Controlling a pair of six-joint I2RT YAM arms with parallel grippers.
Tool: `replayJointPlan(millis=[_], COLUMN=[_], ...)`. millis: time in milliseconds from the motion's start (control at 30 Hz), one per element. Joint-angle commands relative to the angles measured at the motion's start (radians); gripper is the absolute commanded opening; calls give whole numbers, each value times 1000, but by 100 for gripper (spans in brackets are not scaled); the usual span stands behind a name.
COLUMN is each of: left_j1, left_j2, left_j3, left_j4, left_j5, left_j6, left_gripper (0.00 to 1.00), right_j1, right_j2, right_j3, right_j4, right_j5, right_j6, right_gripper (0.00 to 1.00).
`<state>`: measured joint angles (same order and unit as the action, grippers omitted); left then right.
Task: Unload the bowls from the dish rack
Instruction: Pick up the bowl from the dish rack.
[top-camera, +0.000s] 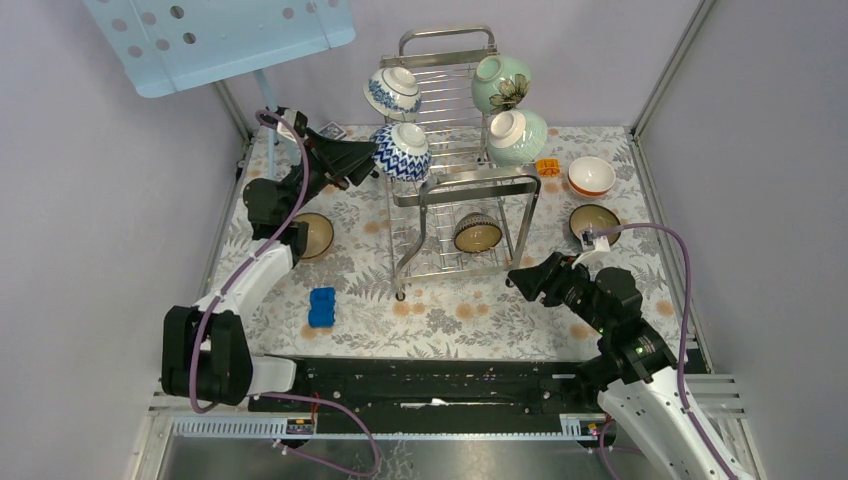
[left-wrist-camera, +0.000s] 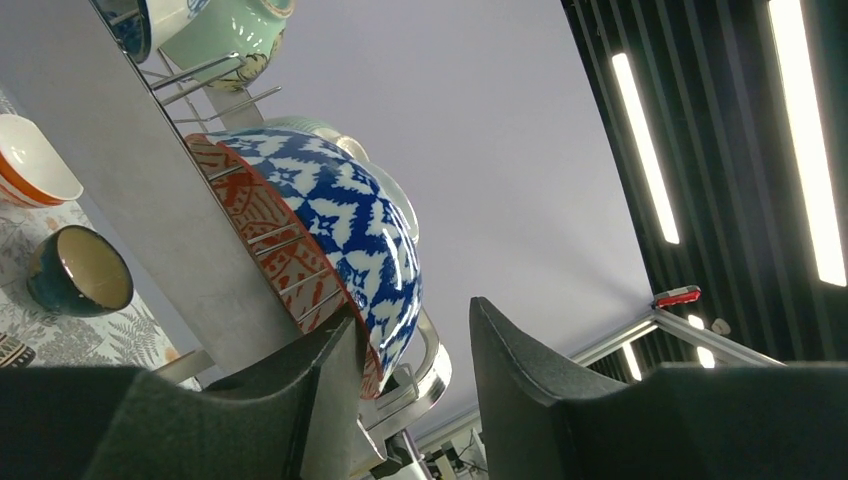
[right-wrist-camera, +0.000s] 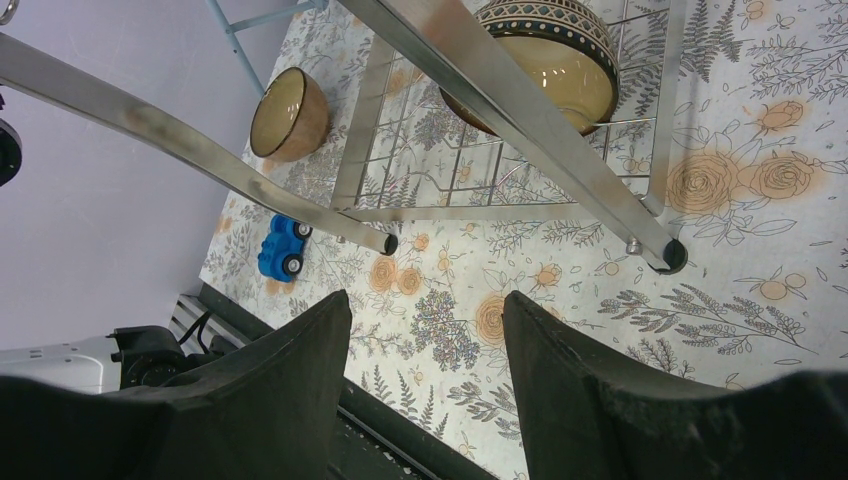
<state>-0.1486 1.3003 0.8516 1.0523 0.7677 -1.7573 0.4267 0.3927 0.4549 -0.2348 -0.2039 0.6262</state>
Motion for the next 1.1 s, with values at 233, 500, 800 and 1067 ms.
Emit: replayJointPlan(millis=[233, 500, 800, 1067], left_j1=[-31, -36, -48, -69], left_j2=[52, 62, 73, 94], left_j3=[55, 68, 83, 124], left_j4=[165, 200, 230, 241], left_j5=[2, -1, -5, -21], left_j6=[-42, -59, -68, -74], left_gripper=[39, 28, 21, 6], right_j1=[7, 7, 6, 7], right_j2=[-17, -14, -27, -33], right_j3=[6, 5, 1, 4], right_j4=[18, 19, 12, 3], right_j5=[0, 1, 4, 5], right_j6=[-2, 0, 6, 7], right_gripper=[64, 64, 64, 64])
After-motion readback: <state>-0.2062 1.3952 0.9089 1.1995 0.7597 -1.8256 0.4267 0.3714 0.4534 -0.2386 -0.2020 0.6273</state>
